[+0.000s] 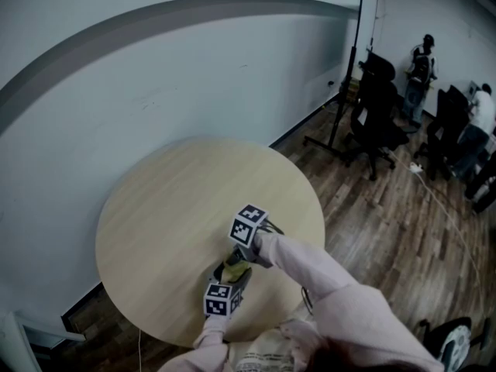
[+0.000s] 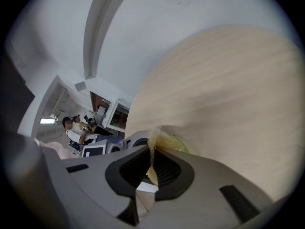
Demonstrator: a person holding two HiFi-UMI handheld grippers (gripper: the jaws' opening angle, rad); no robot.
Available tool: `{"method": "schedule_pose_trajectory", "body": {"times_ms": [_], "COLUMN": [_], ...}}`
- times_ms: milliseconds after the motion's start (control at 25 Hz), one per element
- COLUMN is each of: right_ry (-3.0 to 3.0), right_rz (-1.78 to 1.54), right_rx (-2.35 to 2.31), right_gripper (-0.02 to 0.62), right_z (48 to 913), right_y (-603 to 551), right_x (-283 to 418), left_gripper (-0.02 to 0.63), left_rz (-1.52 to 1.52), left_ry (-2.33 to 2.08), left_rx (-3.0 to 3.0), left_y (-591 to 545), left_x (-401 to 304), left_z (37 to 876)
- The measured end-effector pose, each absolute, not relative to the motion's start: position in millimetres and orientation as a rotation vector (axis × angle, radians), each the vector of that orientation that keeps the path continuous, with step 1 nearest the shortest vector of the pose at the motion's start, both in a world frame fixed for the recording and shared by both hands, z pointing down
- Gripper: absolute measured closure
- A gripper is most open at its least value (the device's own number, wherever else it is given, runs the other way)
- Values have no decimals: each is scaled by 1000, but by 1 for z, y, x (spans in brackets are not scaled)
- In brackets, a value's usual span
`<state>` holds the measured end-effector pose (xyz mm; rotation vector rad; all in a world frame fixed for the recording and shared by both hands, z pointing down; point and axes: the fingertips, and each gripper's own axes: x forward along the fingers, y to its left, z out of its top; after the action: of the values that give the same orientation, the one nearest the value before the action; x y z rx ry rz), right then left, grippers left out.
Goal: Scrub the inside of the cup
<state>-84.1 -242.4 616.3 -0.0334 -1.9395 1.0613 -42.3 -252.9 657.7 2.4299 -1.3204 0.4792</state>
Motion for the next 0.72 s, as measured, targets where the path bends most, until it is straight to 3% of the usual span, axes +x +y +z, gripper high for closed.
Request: {"method": "schedule_pose_trajectory", "body": {"times_ms": [440, 720], "right_ry": [-1956, -1980], "right_rz": [1134, 989], "right_rx": [8, -53], "right_gripper": [568, 568], "right_z": [616, 608], "right_y": [-248, -247], "right_x": [-75, -71], "left_gripper": [256, 256], "left_rz": [485, 489], "left_ry": [-1332, -1328], "left_rx": [2431, 2428], "left_y": [-254, -256], "left_x": [-41, -40], "left_z": [659, 660]}}
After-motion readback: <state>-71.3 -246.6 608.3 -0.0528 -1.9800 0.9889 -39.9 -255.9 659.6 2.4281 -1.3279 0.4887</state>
